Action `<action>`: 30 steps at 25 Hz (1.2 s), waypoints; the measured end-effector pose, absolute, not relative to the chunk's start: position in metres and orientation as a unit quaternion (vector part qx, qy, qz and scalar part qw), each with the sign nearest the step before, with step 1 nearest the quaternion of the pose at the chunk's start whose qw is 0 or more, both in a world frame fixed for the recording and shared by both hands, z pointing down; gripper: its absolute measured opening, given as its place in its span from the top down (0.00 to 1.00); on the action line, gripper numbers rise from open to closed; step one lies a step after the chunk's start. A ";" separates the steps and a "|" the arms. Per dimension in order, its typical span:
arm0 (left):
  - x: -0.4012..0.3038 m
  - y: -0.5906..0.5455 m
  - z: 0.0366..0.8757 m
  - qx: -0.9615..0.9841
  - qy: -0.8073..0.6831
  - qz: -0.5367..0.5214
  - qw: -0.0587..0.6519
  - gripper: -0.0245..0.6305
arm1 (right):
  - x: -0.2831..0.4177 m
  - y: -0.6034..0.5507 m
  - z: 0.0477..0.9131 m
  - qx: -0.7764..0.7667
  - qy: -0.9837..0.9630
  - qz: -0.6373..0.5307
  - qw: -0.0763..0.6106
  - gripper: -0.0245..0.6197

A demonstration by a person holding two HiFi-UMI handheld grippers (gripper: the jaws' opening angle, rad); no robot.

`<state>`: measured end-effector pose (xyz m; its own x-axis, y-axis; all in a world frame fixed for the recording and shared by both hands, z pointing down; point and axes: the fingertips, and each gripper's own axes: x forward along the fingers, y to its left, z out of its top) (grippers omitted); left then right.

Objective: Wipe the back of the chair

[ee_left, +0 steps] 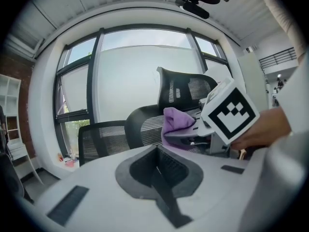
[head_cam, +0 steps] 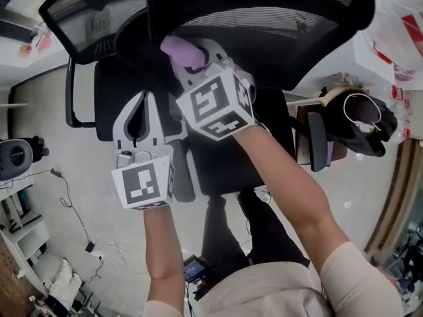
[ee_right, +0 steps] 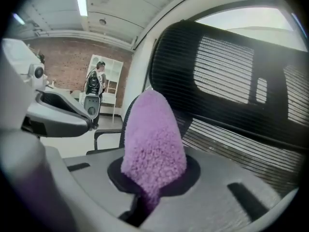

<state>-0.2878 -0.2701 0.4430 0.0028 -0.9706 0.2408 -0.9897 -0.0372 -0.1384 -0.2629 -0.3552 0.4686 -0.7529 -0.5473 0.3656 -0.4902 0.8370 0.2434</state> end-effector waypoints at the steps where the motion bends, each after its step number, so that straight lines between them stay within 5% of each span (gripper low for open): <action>1: -0.289 -0.269 0.445 0.708 -0.693 0.135 0.035 0.95 | -0.265 -0.353 0.469 0.274 -0.935 -0.068 0.216 0.93; 9: -0.249 -0.287 0.444 0.721 -0.677 0.140 0.039 0.95 | -0.221 -0.368 0.481 0.290 -0.925 -0.068 0.235 0.93; 23: -0.059 -0.339 0.457 0.806 -0.565 0.174 0.025 0.95 | 0.073 -0.464 0.493 0.496 -0.835 0.002 0.239 0.93; 30: -0.038 -0.337 0.458 0.810 -0.560 0.173 0.028 0.95 | 0.092 -0.463 0.494 0.501 -0.832 0.005 0.239 0.93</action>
<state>-0.0385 -0.3366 0.4577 0.3132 -0.8971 0.3115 -0.9165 -0.3715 -0.1485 0.0920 -0.4628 0.4943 -0.3834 -0.8310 0.4031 -0.8357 0.4980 0.2317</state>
